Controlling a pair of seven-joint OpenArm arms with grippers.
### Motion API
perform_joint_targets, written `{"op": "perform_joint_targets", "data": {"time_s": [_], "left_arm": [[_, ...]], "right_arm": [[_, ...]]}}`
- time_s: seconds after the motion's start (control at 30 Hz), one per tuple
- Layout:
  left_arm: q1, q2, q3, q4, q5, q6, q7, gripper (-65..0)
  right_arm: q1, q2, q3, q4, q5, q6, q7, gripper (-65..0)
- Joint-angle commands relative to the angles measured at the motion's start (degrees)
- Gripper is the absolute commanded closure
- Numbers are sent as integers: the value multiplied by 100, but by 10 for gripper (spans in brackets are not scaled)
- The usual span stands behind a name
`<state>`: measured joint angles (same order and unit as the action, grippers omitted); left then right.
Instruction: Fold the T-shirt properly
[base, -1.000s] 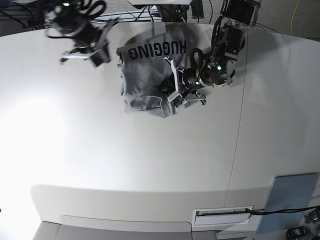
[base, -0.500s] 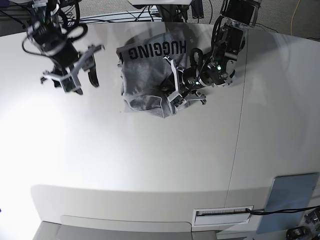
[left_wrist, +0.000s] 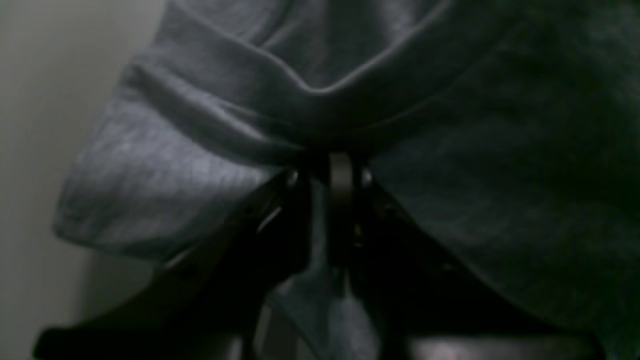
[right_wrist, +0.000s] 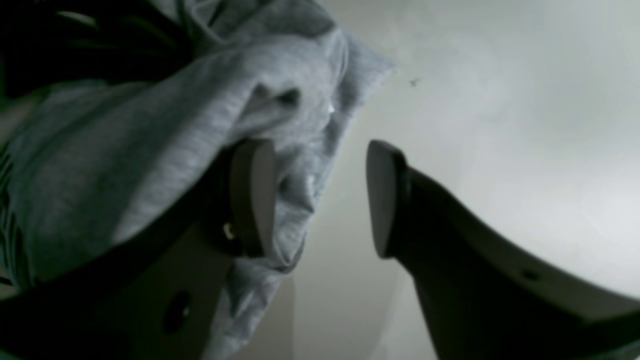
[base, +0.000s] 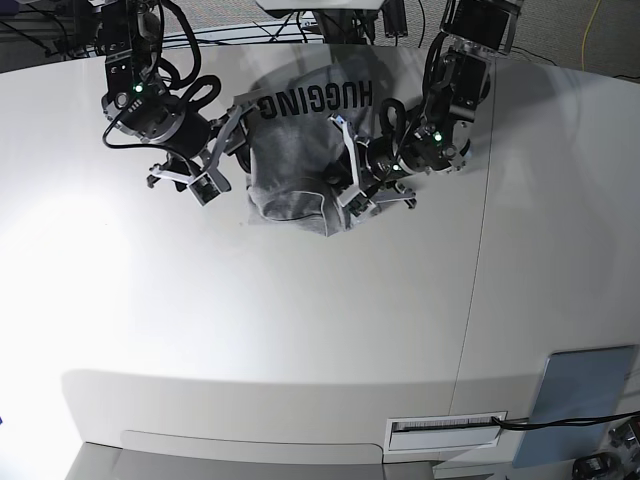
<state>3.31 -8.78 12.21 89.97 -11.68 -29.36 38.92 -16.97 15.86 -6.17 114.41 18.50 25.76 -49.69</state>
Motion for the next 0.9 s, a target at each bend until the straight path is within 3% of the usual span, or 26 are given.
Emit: {"op": "perform_joint_targets", "data": {"time_s": [0.0,0.1,0.3,0.37,0.5,0.67,0.7,0.8,0.87], "left_arm": [[-61,2,-11,85,-28,-2,-85,-79],[-61,4,-11,87,-33,-4,-85,-79],[-59,2,-11,87,-31,-2,-83,-79],[-57,2,-11,87,-31,-2,-81,-79],[-28,0,-11,87,-28,0,-81,-79],[-31,2,-11,87,-28,0,-83,-79],[-31,2,-11,87,-26,0,-83,-79],[-33,2,-11,87,-26,0,-83,-79],[-33,2,-11,87,-26,0,-83,-79]], "right_arm": [[61,33,13,96,55,15,125,-289],[63,33,13,96,55,17,262,-248],[66,33,13,96,-72,15,540,0],[66,33,13,96,-319,-11,822,0],[114,35,31,98,-885,-442,1084,0],[188,35,28,98,-763,-293,466,0],[188,35,28,98,-684,-201,256,-20],[188,35,28,98,-459,-39,-313,-165],[186,35,28,98,-437,37,-378,-232]]}}
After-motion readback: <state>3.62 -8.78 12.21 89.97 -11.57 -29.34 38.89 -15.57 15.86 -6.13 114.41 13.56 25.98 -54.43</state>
